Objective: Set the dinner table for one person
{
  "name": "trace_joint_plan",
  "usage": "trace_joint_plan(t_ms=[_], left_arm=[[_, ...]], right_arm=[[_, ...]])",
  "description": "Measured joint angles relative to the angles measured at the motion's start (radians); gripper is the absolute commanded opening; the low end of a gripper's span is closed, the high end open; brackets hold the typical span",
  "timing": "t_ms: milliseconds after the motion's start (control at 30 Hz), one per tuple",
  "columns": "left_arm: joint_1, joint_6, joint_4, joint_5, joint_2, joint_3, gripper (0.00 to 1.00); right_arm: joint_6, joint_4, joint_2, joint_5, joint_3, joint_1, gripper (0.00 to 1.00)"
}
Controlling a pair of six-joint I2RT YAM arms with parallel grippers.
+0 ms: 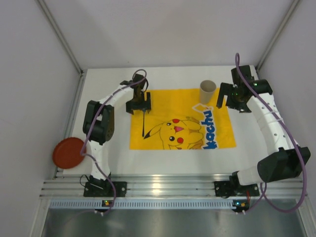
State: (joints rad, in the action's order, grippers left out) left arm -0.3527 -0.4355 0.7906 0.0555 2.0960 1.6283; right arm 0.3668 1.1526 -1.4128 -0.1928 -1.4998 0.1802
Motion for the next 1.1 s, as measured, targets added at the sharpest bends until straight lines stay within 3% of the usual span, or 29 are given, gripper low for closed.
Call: trace_joint_plan(t_ms=[167, 300, 467, 667, 967, 1067, 1100], left_arm=[[0.080, 0.052, -0.002, 0.032, -0.118, -0.025, 0.91], [0.268, 0.084, -0.021, 0.024, -0.255, -0.126, 0.89], [0.459, 0.122, -0.031, 0.041, -0.283, -0.217, 0.89], [0.510, 0.165, -0.041, 0.026, -0.274, -0.305, 0.87], [0.519, 0.203, -0.122, 0.013, -0.197, -0.298, 0.84], [0.521, 0.206, -0.136, 0.005, -0.148, -0.274, 0.77], [0.523, 0.210, -0.134, 0.000, -0.140, -0.262, 0.70]], right_arm=[[-0.001, -0.001, 0.000, 0.000, 0.001, 0.000, 1.00], [-0.005, -0.008, 0.003, 0.000, 0.020, 0.000, 1.00], [-0.007, -0.008, 0.003, 0.000, 0.047, 0.000, 1.00], [-0.008, -0.013, 0.003, 0.006, 0.047, 0.000, 1.00], [-0.008, -0.015, -0.004, 0.016, 0.047, 0.000, 1.00], [-0.008, -0.015, -0.005, 0.017, 0.047, 0.000, 1.00], [-0.008, -0.015, -0.005, 0.016, 0.047, 0.000, 1.00]])
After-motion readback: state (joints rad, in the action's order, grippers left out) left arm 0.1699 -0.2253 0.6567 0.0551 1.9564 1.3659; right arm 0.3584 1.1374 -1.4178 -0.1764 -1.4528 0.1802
